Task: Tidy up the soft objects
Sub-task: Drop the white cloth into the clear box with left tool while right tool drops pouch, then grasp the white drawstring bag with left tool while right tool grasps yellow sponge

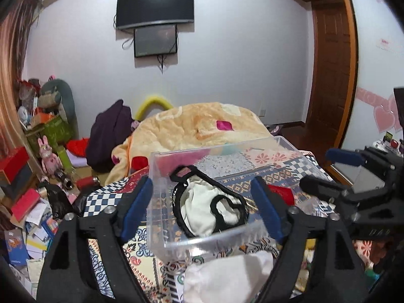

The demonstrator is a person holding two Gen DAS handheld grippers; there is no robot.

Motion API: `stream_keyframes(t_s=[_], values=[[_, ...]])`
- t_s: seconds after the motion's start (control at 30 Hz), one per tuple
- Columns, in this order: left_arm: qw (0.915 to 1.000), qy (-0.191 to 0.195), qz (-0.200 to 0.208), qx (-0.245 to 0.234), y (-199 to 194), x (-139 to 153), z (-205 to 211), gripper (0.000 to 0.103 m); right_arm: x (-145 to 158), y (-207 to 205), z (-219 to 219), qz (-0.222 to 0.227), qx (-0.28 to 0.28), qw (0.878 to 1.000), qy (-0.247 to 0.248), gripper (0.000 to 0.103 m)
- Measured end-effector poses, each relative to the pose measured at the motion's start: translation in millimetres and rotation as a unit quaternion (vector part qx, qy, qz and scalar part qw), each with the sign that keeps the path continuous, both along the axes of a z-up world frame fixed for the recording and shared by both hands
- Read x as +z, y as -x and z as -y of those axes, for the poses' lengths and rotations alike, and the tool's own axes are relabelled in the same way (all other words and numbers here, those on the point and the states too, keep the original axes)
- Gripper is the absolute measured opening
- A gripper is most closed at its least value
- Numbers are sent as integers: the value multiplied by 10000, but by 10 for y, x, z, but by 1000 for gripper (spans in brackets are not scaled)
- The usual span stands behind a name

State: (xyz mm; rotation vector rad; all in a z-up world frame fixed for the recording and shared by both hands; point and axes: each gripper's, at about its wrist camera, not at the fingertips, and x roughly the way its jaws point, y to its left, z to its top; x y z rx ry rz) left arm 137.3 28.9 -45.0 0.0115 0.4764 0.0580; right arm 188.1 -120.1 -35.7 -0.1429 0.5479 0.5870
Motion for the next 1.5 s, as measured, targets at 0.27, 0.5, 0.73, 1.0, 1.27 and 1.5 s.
stream_keyframes(t_s=[0.27, 0.5, 0.73, 1.0, 1.27, 1.5], values=[[10000, -51, 43, -48, 283, -213, 77, 96, -112, 225, 136, -34, -126, 9997, -229, 81], [9986, 456, -273, -29, 374, -469, -76, 96, -384, 236, 201, -362, -223, 9989, -201, 81], [9961, 644, -590, -115, 472, -716, -131, 96, -674, 211, 230, -747, -249, 9968, -105, 81], [9943, 654, -706, -450, 516, -861, -8, 95, -792, 191, 201, -979, -178, 9949, -155, 64], [9912, 827, -853, -578, 475, -952, -7, 61, -833, 193, 214, -1042, -84, 9942, -237, 42], [9911, 905, -741, -641, 543, -903, -26, 35, -755, 258, 298, -920, -88, 9950, -388, 39]])
